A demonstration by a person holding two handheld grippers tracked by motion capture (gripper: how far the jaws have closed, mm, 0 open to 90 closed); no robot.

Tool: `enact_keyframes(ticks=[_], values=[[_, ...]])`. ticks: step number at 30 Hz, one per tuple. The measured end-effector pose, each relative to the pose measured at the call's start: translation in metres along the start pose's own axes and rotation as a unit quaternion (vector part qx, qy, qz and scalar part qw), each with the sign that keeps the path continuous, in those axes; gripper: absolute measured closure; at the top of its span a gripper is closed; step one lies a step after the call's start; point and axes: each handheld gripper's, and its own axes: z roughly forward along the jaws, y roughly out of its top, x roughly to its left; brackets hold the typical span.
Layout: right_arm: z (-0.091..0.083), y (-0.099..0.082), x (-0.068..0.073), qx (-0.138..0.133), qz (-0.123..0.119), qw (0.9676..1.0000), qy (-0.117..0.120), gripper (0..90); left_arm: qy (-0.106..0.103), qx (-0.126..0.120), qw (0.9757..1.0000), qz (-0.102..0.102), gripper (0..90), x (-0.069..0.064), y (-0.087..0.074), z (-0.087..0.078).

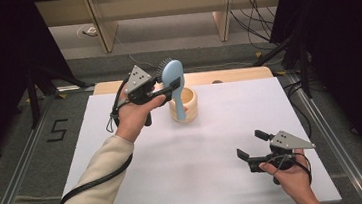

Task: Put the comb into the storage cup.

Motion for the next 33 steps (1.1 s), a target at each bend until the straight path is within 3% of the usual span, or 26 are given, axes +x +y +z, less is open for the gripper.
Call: enact_keyframes(ticks=[33], values=[[-0.001, -0.002, -0.001, 0.001, -0.002, 1.0000, 0.003, 4.8, 0.008, -0.003, 1.0000, 0.003, 49.5, 0.007, 0.010, 0.014]])
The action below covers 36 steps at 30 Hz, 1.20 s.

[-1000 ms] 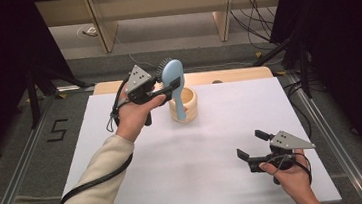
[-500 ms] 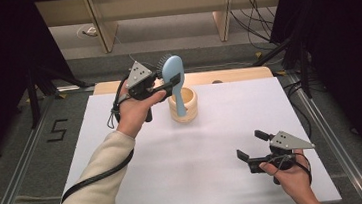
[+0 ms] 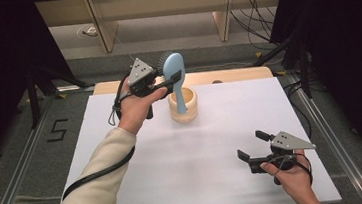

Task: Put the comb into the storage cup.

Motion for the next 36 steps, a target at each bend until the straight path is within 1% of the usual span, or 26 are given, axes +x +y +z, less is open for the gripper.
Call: enact_keyframes(ticks=[5, 8, 13, 27, 30, 36], values=[[0.000, 0.000, 0.000, 0.000, 0.000, 1.0000, 0.000, 4.8, 0.000, 0.001, 1.0000, 0.004, 49.5, 0.001, 0.003, 0.003], [-0.001, 0.000, 0.000, 0.001, 0.000, 1.0000, 0.001, 4.9, -0.001, -0.001, 1.0000, 0.001, 49.5, 0.001, 0.004, 0.003], [-0.001, 0.000, 0.000, 0.001, -0.001, 1.0000, 0.003, 4.9, 0.001, -0.002, 1.0000, 0.004, 49.5, 0.001, 0.006, 0.005], [0.000, -0.001, 0.000, 0.001, 0.001, 1.0000, 0.003, 4.9, 0.005, -0.006, 1.0000, 0.001, 49.5, 0.007, 0.010, 0.008], [0.000, -0.001, 0.000, 0.001, 0.001, 1.0000, 0.003, 4.9, 0.007, -0.004, 1.0000, 0.004, 49.5, 0.008, 0.010, 0.009], [0.000, -0.001, -0.001, 0.001, 0.002, 1.0000, 0.003, 4.9, 0.008, -0.005, 1.0000, 0.003, 49.5, 0.008, 0.012, 0.011]])
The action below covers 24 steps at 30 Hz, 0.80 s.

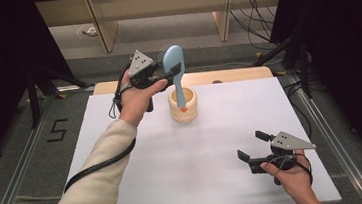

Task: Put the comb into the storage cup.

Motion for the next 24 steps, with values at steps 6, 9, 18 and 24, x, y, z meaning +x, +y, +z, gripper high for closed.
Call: enact_keyframes(ticks=[6, 9, 18, 24], values=[[0.000, 0.000, 0.000, 0.000, -0.001, 1.0000, 0.000, 4.9, 0.000, -0.002, 1.0000, 0.000, 49.6, 0.000, 0.002, 0.003], [0.000, 0.000, 0.000, 0.000, 0.001, 1.0000, 0.000, 4.9, 0.001, -0.002, 1.0000, 0.000, 49.6, 0.000, 0.003, 0.004], [0.001, -0.001, 0.000, 0.000, 0.001, 1.0000, 0.001, 4.9, 0.003, -0.001, 1.0000, -0.005, 49.6, 0.002, 0.005, 0.008], [0.001, -0.001, 0.000, -0.001, 0.003, 1.0000, 0.001, 4.9, 0.005, 0.000, 1.0000, -0.004, 49.6, 0.003, 0.007, 0.011]])
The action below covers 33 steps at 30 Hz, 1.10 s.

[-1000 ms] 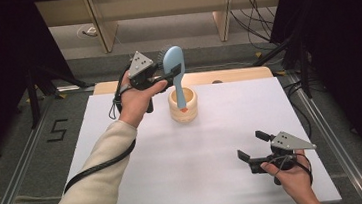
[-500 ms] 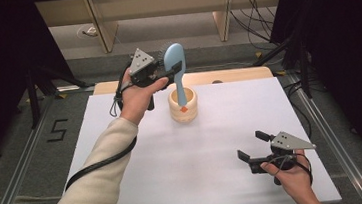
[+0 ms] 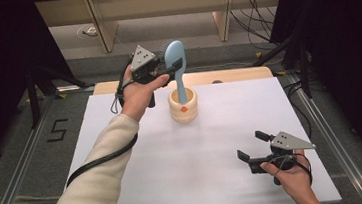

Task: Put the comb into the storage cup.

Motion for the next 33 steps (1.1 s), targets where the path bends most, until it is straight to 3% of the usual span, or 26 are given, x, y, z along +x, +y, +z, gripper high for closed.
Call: enact_keyframes(ticks=[33], values=[[0.000, 0.000, -0.001, -0.002, -0.001, 1.0000, 0.001, 4.9, 0.010, 0.006, 0.9999, -0.002, 49.6, 0.006, 0.000, 0.019]])
